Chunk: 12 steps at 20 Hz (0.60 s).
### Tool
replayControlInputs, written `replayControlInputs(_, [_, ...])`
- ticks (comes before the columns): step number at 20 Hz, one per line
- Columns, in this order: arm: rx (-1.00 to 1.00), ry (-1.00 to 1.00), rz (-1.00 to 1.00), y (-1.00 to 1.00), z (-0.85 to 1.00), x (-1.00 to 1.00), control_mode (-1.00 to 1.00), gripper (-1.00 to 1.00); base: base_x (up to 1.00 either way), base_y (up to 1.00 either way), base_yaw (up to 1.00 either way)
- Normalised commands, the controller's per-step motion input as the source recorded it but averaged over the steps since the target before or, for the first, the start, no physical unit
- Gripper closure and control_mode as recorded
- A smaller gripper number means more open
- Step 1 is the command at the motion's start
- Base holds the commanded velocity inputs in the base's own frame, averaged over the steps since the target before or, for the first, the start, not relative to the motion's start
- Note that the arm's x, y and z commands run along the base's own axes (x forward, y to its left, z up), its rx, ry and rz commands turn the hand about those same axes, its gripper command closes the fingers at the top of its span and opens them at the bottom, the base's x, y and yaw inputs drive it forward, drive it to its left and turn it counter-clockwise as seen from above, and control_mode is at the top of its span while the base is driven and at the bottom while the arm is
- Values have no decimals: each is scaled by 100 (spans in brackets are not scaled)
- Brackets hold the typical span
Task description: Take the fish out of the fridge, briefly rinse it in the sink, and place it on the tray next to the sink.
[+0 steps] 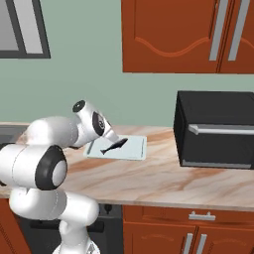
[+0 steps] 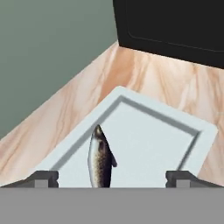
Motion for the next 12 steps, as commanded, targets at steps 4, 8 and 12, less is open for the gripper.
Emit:
replayControlInputs(4, [0, -27, -12, 4, 100, -76, -100, -100, 0, 0, 0])
replayControlInputs(8, [0, -23, -7, 12, 100, -94, -100, -100, 0, 0, 0])
replayControlInputs(12, [0, -6, -6, 18, 84, -100, -100, -100, 0, 0, 0])
